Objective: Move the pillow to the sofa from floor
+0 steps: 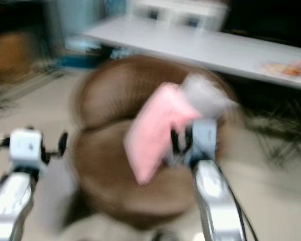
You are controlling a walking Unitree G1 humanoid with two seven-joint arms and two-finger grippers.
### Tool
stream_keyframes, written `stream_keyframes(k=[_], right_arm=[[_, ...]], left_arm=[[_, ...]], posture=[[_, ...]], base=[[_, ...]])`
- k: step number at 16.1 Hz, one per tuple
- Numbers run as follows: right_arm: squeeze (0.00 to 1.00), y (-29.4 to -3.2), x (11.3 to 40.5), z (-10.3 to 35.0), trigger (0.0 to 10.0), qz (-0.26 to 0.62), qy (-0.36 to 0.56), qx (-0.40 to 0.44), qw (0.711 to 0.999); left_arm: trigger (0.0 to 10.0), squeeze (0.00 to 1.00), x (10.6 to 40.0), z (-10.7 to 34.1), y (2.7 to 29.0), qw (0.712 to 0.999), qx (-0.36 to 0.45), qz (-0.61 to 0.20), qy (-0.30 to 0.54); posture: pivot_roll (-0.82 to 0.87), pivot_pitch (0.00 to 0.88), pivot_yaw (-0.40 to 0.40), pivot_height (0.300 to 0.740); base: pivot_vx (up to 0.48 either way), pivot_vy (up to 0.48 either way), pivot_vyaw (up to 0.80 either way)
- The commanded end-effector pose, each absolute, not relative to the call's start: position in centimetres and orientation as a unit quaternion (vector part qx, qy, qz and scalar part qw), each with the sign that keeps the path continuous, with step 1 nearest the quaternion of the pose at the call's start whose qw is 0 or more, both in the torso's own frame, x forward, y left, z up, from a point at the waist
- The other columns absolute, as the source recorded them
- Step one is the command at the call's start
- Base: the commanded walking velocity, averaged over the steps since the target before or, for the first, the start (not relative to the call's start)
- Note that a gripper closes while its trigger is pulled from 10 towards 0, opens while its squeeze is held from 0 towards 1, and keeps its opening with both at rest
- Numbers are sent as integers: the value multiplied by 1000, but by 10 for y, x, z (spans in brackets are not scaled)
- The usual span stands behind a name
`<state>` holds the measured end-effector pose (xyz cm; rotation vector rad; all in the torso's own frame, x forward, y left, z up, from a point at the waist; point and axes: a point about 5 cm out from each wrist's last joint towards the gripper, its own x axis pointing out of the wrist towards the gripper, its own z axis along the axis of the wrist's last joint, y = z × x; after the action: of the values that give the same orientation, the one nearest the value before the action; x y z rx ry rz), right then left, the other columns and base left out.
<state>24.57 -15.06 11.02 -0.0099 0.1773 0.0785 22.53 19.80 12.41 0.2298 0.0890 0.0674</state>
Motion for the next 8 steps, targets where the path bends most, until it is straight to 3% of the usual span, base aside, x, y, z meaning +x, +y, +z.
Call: stream_keyframes(k=[1, 8], right_arm=[[0, -144, 250, 124, 10000, 69, 64, -4, 996], [0, -148, 251, 128, 10000, 68, 46, -50, 995]], left_arm=[[10000, 0, 225, 123, 193, 992, 110, 26, 48], [10000, 0, 223, 124, 196, 993, 103, 32, 41]], posture=[[-88, 0, -75, 740], [-96, 0, -76, 740]], base=[[0, 0, 800], [0, 0, 800]])
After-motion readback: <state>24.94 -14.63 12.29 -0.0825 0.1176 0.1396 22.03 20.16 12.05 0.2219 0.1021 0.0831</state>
